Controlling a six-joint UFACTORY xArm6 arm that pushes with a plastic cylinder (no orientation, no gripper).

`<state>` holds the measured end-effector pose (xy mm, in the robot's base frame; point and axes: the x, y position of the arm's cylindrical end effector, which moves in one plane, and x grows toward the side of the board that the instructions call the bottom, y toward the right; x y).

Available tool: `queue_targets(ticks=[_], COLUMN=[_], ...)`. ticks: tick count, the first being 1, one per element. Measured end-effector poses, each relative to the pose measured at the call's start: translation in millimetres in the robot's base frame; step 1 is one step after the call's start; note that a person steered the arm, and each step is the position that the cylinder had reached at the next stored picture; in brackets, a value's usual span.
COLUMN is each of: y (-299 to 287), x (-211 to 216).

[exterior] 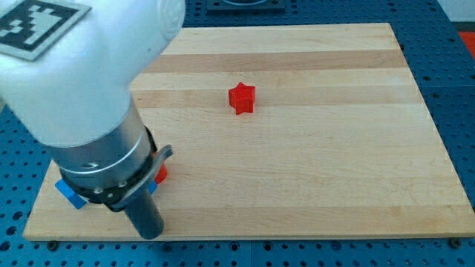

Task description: Move your arm to the bottom right

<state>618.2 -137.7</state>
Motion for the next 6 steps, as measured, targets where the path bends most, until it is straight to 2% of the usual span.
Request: queue_targets(ticks=[1, 3, 5, 6], y=[-34, -143, -137, -114], x=[0, -1, -42, -42])
